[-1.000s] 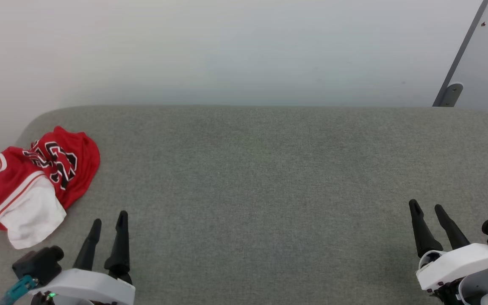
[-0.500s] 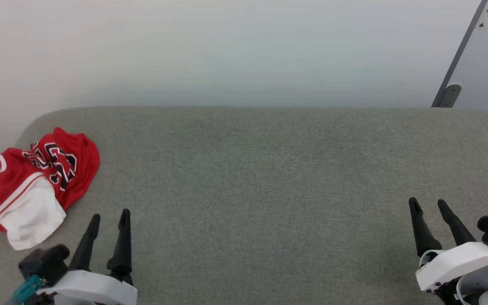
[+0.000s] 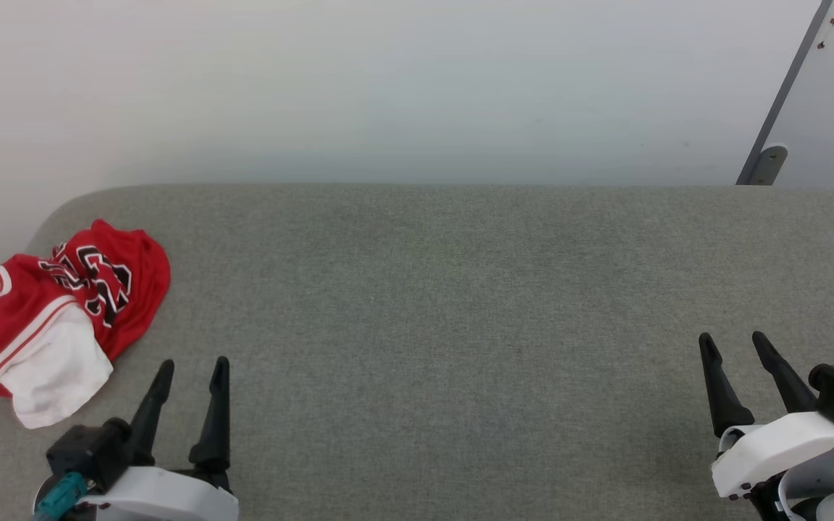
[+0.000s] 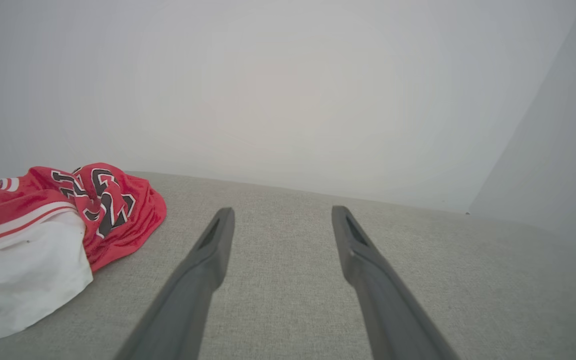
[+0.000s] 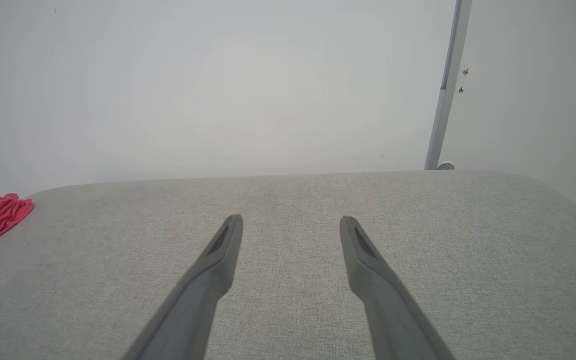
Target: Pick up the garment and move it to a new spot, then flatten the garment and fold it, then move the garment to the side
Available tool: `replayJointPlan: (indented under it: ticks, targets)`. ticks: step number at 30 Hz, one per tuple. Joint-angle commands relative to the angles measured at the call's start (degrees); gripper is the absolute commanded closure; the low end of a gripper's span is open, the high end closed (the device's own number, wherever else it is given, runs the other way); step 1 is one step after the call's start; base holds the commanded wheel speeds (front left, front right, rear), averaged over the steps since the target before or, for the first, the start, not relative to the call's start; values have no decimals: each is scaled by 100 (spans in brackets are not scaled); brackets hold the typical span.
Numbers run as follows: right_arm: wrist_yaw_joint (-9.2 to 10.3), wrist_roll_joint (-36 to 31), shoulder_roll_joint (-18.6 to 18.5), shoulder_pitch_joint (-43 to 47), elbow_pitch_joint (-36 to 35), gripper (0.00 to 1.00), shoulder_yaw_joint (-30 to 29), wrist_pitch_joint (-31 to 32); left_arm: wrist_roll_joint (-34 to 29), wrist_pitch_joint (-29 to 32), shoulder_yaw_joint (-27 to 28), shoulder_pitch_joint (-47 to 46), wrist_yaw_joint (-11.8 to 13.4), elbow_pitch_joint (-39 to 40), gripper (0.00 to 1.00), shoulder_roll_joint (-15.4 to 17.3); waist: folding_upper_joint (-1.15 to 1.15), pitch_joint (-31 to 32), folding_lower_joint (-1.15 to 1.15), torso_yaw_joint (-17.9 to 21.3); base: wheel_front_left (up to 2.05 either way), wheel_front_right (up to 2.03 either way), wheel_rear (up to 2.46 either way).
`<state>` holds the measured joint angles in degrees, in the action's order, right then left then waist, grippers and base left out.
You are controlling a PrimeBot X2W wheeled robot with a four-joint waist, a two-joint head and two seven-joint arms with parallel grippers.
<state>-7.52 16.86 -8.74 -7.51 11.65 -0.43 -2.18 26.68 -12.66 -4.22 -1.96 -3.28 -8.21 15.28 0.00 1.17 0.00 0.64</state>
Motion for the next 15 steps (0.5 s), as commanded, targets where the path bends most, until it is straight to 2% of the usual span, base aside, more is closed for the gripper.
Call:
replayJointPlan:
  ticks: [1,15]
  targets:
    - [5,-102,-36,-23,-44,0,8,-44,-104,-38,-12,9,-24,45,0,44,0,0,0,1,0,0,0]
    - [5,-684,-68,-25,-104,0,19,-126,-638,-190,-92,30,15,106,0,133,0,23,0,11,0,0,0]
